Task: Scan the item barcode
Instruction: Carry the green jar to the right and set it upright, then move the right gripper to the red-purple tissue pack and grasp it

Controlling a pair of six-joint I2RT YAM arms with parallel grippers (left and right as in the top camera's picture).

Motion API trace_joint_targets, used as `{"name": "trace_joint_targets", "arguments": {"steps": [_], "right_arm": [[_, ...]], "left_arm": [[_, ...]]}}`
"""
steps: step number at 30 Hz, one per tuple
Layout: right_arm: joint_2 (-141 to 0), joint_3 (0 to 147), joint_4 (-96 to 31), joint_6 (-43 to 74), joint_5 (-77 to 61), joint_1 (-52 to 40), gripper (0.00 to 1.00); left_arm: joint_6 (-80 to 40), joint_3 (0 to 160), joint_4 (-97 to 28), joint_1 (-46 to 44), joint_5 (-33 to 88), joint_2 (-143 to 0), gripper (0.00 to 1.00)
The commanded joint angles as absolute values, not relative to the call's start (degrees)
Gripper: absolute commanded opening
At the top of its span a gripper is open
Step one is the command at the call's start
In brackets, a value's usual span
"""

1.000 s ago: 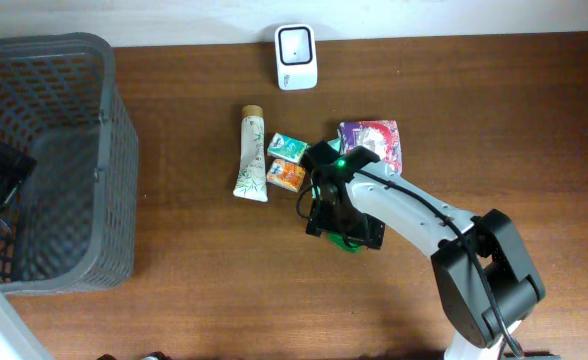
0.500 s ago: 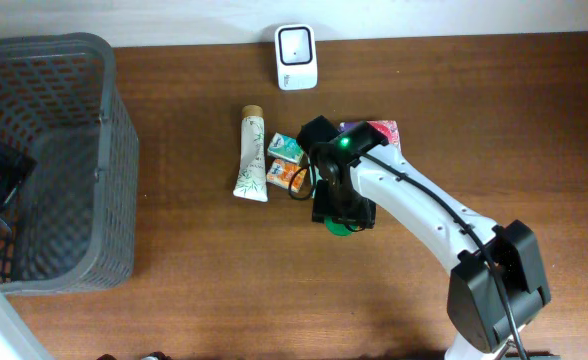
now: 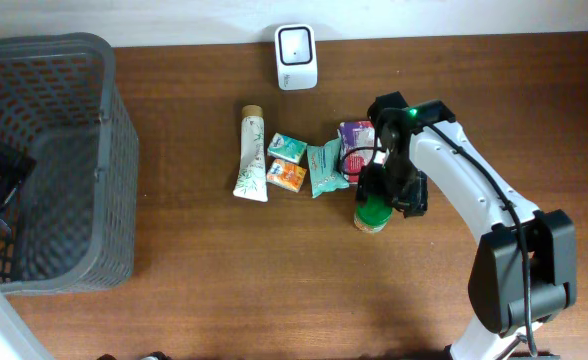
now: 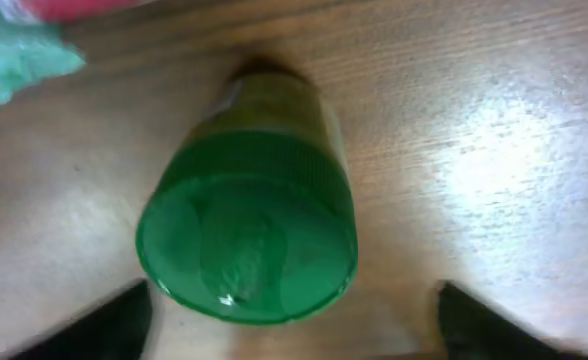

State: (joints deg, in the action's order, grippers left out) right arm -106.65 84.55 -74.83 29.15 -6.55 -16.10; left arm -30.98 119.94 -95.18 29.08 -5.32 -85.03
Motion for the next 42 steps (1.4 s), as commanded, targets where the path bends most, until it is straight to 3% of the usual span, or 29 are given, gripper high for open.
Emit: {"name": "trace_joint_targets", "arguments": {"steps": [1, 7, 11, 17, 18, 22, 25, 31, 33, 34, 35, 36, 37, 40, 42], "right_arm": [[-105.4, 85.9, -74.3, 27.2, -7.1, -16.2, 0.99], [-105.5, 77.8, -61.7, 24.9, -0.5, -23.2, 0.99], [-105.5, 75.6, -59.5, 24.9, 3.3, -22.8, 1.00], [-105.5, 72.9, -57.0, 24.9, 1.7, -23.0, 0.66], [-105.4, 73.1, -57.2, 24.9, 0.6, -22.9, 0.52], [-105.4, 87.1, -69.5, 23.7, 0.7, -18.2, 0.50], [-105.4, 100.6, -74.7, 18.2, 0.7, -7.6, 0.54], [-110.0, 101.2, -64.1, 16.7, -7.0, 13.4, 0.56], [-114.8, 101.2, -61.5, 16.7, -7.2, 15.1, 0.59], [-117.2, 101.2, -60.4, 16.7, -6.9, 15.1, 0.66], [-118.9, 101.2, -59.4, 16.7, -6.9, 15.2, 0.78], [-119.4, 101.2, -58.9, 16.7, -6.9, 15.1, 0.84], [-119.2, 101.4, -58.9, 16.7, -6.8, 15.2, 0.99], [-119.0, 107.3, -66.8, 12.6, -5.4, 15.1, 0.99], [-119.0, 118.5, -79.0, 11.7, -6.1, 13.6, 0.99]], "left_arm": [[-31.3, 120.0, -95.3, 29.4, -5.3, -85.1, 0.99], [-31.3, 120.0, -95.3, 29.4, -5.3, -85.1, 0.99], [-31.3, 120.0, -95.3, 29.4, -5.3, -85.1, 0.99], [-31.3, 120.0, -95.3, 29.4, -5.3, -85.1, 0.99], [-31.3, 120.0, -95.3, 29.4, -5.3, -85.1, 0.99], [-31.3, 120.0, -95.3, 29.4, -5.3, -85.1, 0.99], [-31.3, 120.0, -95.3, 29.4, -5.3, -85.1, 0.99], [-31.3, 120.0, -95.3, 29.4, -5.3, -85.1, 0.99], [-31.3, 120.0, -95.3, 29.4, -5.3, -85.1, 0.99], [-31.3, 120.0, -95.2, 29.4, -5.3, -85.1, 0.99], [-31.3, 120.0, -95.3, 29.4, -5.3, -85.1, 0.99], [-31.3, 120.0, -95.2, 29.4, -5.3, -85.1, 0.99], [-31.3, 120.0, -95.3, 29.4, -5.3, -85.1, 0.99], [-31.3, 120.0, -95.3, 29.4, -5.3, -85.1, 0.99], [-31.3, 120.0, -95.3, 29.4, -5.3, -85.1, 0.99]]}}
